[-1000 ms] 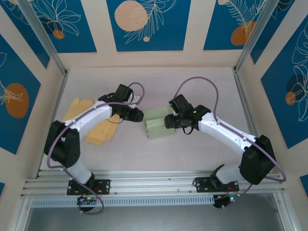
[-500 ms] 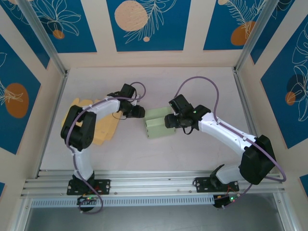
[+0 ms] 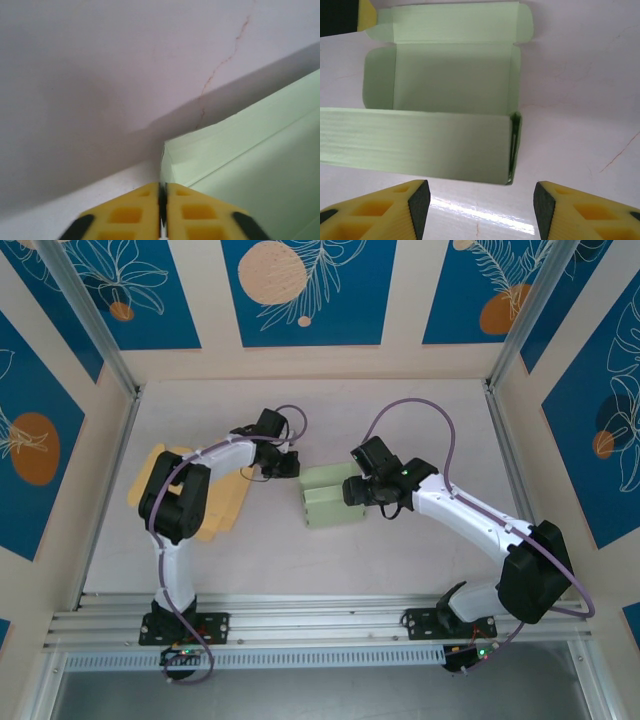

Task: Fold the paper box

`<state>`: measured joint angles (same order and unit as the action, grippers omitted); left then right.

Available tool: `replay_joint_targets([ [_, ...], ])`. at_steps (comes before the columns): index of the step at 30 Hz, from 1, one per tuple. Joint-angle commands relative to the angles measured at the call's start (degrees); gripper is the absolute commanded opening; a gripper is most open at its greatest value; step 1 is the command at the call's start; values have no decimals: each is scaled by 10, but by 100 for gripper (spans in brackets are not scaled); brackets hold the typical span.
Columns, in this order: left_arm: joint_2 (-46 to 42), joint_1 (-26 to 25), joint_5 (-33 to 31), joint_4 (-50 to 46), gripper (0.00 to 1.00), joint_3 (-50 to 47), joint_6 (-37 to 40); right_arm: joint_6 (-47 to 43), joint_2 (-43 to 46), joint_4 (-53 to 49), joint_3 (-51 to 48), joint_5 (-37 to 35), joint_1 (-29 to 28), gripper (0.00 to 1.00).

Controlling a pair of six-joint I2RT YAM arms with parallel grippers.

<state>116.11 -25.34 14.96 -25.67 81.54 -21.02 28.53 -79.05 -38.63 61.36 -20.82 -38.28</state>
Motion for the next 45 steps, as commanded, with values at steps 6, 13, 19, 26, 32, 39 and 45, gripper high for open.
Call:
replay_joint_targets([
  [6,-22,5,6,26,0,3,-4,11,23,0,-10,-18,2,59],
  [13,-103,5,21,122,0,-39,-2,30,63,16,-35,-40,14,60],
  [19,-192,5,26,233,0,-113,-7,25,111,57,-57,-38,39,61],
  [26,-255,4,36,365,0,-239,-3,2,129,122,-82,-3,55,61],
  [32,-290,3,49,466,9,-353,-17,14,130,133,-92,15,60,61],
  [39,-354,-2,43,477,8,-405,-6,29,159,123,-101,8,60,61],
  [45,-384,-9,36,502,0,-392,26,32,172,123,-109,-6,61,61],
])
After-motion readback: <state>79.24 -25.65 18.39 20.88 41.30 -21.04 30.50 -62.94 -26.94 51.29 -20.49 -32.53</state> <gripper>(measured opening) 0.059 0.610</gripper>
